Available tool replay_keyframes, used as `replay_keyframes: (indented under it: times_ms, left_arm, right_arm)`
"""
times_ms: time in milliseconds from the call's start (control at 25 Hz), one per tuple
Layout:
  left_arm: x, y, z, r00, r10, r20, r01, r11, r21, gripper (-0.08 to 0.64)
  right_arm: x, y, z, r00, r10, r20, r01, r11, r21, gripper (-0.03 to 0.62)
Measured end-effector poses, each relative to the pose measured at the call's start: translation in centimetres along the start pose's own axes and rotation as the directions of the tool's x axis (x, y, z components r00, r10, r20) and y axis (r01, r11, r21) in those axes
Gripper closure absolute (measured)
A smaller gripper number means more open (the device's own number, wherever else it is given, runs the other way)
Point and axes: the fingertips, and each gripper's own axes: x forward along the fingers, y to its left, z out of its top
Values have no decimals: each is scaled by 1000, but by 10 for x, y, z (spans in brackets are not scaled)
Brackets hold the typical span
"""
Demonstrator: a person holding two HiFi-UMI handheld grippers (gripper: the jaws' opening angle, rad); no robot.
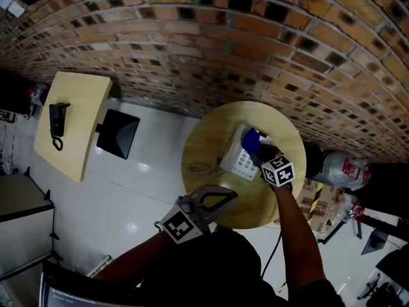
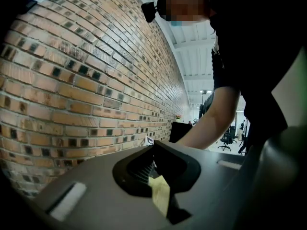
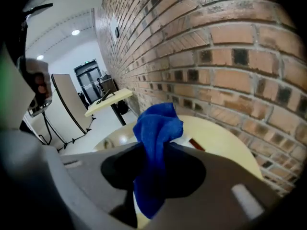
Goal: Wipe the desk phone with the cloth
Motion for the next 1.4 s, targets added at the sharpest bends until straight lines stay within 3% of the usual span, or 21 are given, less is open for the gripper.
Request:
replay_keyframes:
  times_ms: [160,320,680,1040,1240,1400]
  left_arm:
    - [-8,3,-6,1000,11,-15,-11,1000,9,558]
    - [-12,6,-9,1000,21,-18,-21,1000,4,558]
    - [-17,13,-12,1000,28,-10,-28,1000,-2,558]
    - [-7,2,-13,1000,-5,-26,5,1000,6,558]
    - [-3,-7,-17,999,-24,-37,24,1000,-4,558]
    - [11,-18,-13,998,-56,-16,56,998,-5,558]
  right_arm:
    - [20,-32,54,999,-30,27,31,999,-38,474]
    - [48,-32,70,1000,-9,-20,8,998,-62,474]
    - [54,66,25,991,77,-108,-100,967,-232,474]
    - [63,151,-75,942,144,-303,-245,912,-328,474]
    - [45,145,-67,965,136,-224,-189,954,-235,474]
    - [10,112,-68,979,55,-196,-102,966,-238,474]
